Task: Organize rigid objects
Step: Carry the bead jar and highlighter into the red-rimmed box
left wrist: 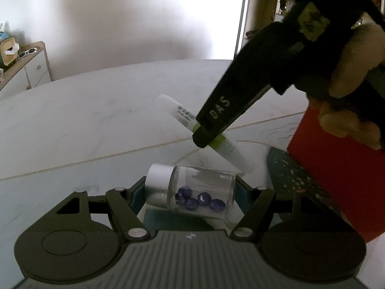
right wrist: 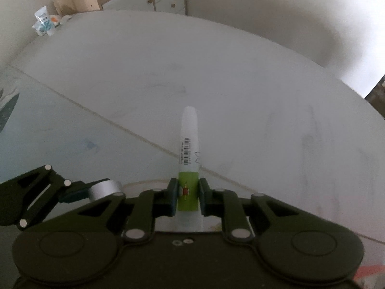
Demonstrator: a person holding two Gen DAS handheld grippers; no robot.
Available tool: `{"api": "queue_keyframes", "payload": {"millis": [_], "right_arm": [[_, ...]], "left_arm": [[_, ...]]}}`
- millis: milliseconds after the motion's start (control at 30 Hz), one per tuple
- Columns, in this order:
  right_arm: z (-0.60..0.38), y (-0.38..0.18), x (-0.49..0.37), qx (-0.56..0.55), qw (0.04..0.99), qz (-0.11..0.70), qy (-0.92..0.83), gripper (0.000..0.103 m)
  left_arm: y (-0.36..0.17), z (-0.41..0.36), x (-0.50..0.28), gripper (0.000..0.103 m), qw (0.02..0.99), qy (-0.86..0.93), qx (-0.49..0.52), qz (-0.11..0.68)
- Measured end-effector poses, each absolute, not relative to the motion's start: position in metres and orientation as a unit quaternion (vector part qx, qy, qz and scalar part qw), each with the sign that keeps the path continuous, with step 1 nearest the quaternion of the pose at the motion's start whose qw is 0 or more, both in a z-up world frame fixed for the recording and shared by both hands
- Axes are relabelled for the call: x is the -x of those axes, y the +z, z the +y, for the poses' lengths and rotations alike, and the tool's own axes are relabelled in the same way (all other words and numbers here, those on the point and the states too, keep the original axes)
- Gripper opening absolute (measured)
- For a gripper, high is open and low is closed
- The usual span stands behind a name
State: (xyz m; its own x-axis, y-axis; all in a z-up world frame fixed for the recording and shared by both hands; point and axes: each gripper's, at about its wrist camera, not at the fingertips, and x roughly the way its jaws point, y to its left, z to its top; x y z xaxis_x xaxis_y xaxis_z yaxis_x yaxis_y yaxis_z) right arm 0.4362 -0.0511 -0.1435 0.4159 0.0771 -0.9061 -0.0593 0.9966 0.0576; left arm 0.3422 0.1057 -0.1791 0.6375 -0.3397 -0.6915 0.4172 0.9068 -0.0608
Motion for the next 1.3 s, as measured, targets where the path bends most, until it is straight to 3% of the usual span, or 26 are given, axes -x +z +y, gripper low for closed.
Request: {"api": "queue_keyframes", "payload": {"millis": [567,1300], "right_arm": [[-0.09,-0.071,-0.354,-0.079,0.874,0.476,0.049,0.016],[-0.211,-0.054,-0.235,-0.14,0.896,0.421,-0.023,0.016]], "left_arm": [[-0.106,0.096,-0.279,0.073,0.92,-0.203,-0.053,0.331],[-0.049,-0.045,-0.244,0.073,0.914,-0.259,-0.08,0.302]]}}
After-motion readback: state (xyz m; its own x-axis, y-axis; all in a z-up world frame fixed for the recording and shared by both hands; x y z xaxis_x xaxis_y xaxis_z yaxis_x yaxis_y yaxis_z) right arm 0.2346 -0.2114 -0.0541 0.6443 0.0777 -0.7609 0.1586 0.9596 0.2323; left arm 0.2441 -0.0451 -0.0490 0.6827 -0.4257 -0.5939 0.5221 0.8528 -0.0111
